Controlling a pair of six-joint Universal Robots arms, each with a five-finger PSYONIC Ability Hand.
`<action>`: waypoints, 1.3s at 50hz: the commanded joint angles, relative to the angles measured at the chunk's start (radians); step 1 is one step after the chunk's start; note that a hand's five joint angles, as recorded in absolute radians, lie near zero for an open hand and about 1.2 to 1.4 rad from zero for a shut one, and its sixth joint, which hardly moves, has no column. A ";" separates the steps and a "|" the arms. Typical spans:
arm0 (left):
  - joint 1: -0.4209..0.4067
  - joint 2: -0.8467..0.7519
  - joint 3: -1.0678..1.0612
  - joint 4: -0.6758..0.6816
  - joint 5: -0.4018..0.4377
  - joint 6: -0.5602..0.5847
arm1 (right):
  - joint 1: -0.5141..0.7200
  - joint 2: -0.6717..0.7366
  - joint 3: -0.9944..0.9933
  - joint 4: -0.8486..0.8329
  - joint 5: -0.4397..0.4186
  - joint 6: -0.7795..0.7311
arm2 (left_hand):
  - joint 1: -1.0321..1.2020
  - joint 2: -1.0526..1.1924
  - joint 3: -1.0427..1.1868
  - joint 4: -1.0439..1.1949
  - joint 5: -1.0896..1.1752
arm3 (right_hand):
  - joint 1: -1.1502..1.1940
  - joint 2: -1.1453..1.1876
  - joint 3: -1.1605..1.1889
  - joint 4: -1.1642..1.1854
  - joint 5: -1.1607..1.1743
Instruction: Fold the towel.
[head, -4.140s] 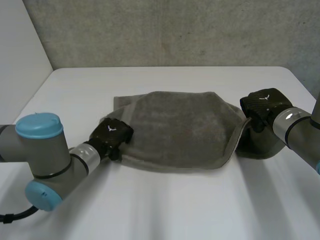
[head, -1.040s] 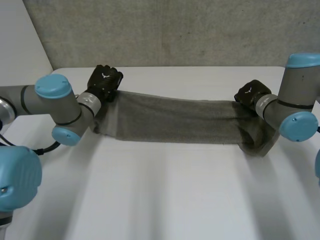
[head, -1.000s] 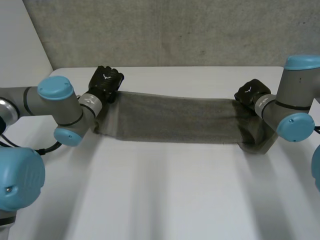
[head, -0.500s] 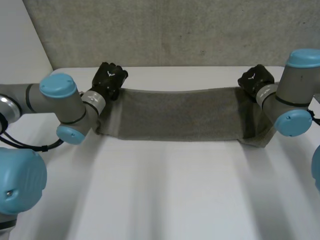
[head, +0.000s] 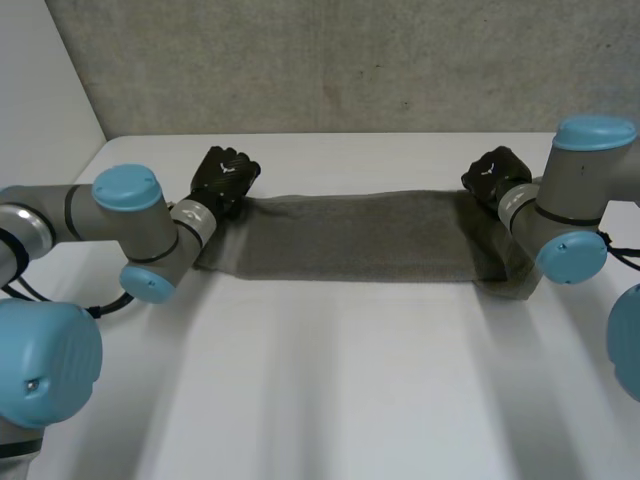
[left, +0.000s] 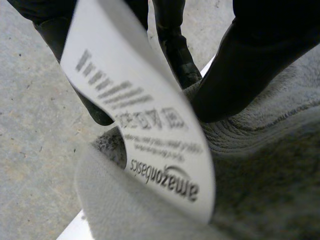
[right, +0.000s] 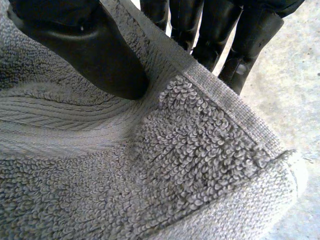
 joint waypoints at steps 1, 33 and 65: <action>0.001 -0.051 0.080 0.005 -0.002 0.001 | -0.001 0.066 -0.082 -0.005 -0.002 0.002 | 0.041 0.039 0.017 0.039 0.031 | -0.067 -0.074 -0.084 -0.081 -0.082; 0.011 0.523 -0.525 0.006 -0.033 -0.053 | 0.016 -0.355 0.170 0.353 0.082 0.378 | -1.122 -1.123 -1.145 -1.123 -1.131 | -1.044 -1.051 -1.060 -1.058 -1.059; 0.029 0.293 -0.580 0.103 -0.037 -0.023 | -0.044 -0.354 0.702 -0.120 0.116 0.539 | -0.635 -0.637 -0.659 -0.637 -0.644 | -0.619 -0.625 -0.635 -0.633 -0.633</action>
